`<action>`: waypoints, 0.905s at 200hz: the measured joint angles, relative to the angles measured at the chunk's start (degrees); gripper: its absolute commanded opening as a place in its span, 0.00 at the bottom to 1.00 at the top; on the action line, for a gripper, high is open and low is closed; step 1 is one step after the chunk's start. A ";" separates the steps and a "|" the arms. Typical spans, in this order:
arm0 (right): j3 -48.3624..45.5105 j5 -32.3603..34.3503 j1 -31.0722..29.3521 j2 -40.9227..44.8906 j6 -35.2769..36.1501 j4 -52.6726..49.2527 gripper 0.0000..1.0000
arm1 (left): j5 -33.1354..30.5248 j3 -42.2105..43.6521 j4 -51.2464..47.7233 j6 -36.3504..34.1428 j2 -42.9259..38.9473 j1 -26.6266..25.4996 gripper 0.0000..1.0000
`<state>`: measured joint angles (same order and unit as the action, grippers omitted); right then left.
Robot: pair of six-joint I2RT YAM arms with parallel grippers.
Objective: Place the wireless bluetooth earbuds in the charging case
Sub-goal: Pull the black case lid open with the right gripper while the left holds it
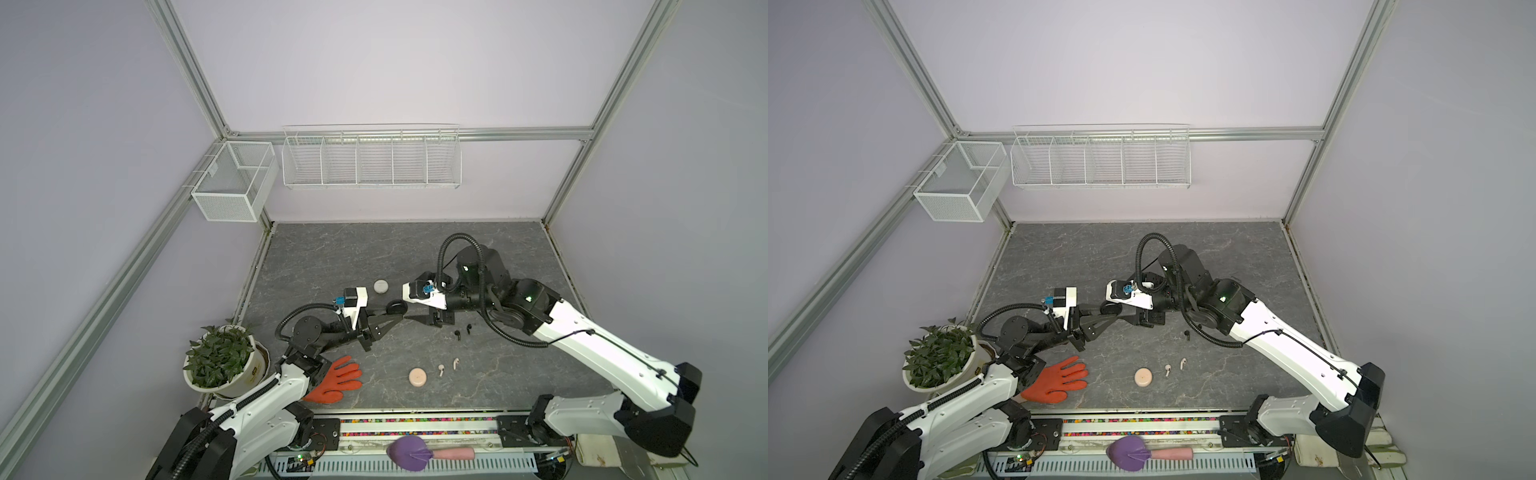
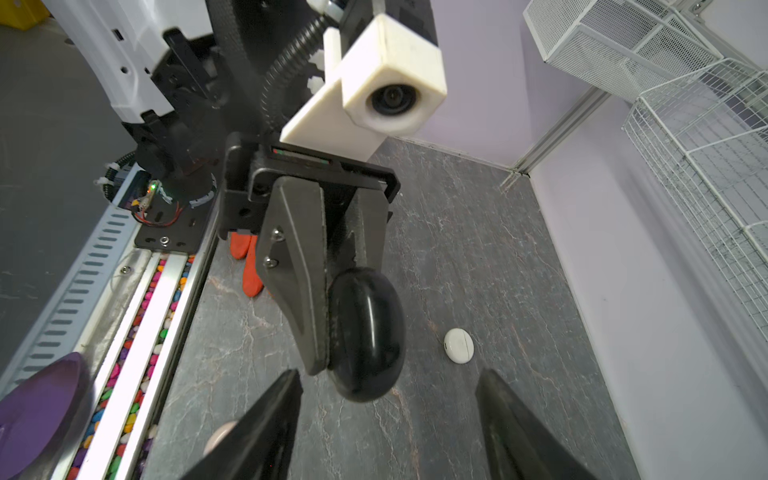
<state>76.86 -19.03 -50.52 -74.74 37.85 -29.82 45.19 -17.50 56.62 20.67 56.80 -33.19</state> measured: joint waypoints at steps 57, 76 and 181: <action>0.59 1.01 -0.28 -2.03 0.37 0.39 0.68 | -1.05 0.04 -2.03 -0.81 -0.02 0.02 0.00; 0.83 1.11 -0.33 -2.05 0.37 0.90 0.68 | -1.20 0.04 -2.19 -1.03 -0.02 0.00 0.00; 2.23 3.17 -0.61 -3.58 0.81 2.19 0.64 | -2.25 0.15 -2.97 -1.09 -0.02 0.07 0.00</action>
<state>79.09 -15.86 -51.13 -78.32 38.65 -27.64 42.94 -17.34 53.65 19.57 56.77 -33.12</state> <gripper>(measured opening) 0.648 0.200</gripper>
